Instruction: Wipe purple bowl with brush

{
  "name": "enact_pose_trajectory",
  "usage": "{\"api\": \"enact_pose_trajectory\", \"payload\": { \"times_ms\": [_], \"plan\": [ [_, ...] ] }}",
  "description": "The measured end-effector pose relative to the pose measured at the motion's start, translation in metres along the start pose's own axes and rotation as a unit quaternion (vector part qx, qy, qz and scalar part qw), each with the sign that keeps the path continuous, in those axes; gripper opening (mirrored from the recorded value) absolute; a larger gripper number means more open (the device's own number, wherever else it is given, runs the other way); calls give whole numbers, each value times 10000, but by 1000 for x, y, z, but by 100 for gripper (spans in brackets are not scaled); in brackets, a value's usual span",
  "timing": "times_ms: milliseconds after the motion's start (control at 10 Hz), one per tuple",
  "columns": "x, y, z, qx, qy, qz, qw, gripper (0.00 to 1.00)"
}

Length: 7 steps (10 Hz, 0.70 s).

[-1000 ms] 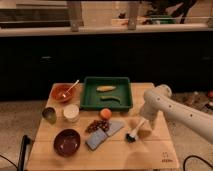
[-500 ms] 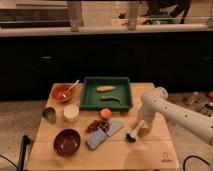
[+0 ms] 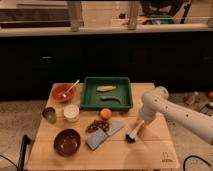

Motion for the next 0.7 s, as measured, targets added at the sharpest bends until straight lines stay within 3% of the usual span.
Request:
{"api": "enact_pose_trajectory", "payload": {
  "times_ms": [300, 700],
  "plan": [
    [7, 5, -30, 164, 233, 176, 9994, 0],
    [13, 9, -53, 48, 317, 408, 9987, 0]
  ]
}}
